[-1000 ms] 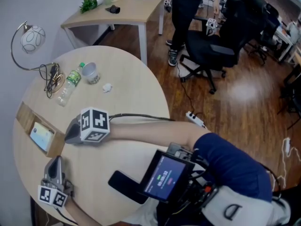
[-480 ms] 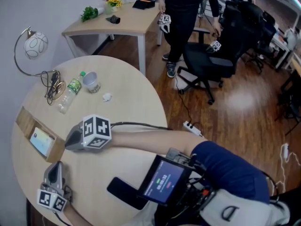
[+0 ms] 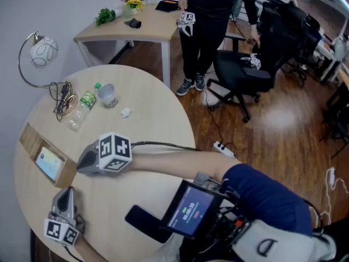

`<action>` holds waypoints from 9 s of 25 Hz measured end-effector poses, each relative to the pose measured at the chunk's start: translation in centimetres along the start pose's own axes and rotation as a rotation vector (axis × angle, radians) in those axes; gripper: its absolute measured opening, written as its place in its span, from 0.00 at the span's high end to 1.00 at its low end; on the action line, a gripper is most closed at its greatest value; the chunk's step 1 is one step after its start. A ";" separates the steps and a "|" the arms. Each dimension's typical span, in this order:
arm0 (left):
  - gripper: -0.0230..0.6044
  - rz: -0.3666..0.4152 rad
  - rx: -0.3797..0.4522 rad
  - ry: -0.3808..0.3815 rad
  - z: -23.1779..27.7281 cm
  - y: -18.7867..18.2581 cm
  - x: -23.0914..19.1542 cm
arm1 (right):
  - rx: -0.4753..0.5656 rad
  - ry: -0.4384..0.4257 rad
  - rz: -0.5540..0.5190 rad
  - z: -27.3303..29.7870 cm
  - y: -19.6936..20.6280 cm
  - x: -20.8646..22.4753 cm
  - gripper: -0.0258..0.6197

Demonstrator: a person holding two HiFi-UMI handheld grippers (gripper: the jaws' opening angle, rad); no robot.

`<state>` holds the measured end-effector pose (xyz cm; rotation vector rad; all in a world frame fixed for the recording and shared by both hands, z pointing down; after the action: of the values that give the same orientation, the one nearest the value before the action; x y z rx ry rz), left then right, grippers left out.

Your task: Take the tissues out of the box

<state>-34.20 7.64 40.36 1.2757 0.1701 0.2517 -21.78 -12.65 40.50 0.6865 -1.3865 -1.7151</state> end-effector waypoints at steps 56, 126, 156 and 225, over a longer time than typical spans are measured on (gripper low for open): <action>0.96 -0.028 0.032 0.111 3.7 0.9 -1.4 | -0.253 0.167 0.106 11.0 -7.6 6.8 0.10; 0.96 -0.089 0.022 0.050 0.3 2.7 -4.5 | 0.140 0.409 0.236 -3.4 0.5 9.4 0.33; 0.96 -0.042 0.026 0.053 1.8 0.7 -4.1 | 0.515 -0.003 -0.110 -4.5 -4.2 -0.2 0.95; 0.96 -0.079 0.035 0.082 0.6 1.8 -5.4 | 0.002 -0.124 -0.040 2.4 0.6 2.1 0.95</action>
<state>-39.42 6.08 42.19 1.2913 0.2956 0.2338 -24.69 -13.17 41.86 0.6213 -1.4679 -1.8150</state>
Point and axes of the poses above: the fingertips, and each gripper's own axes: z forward along the fingers, x to its right, y out of its underside, the point moved 10 cm from there along -z, backward along the fingers, and after that the axes turned 5 degrees about -x, right-handed, at the moved point
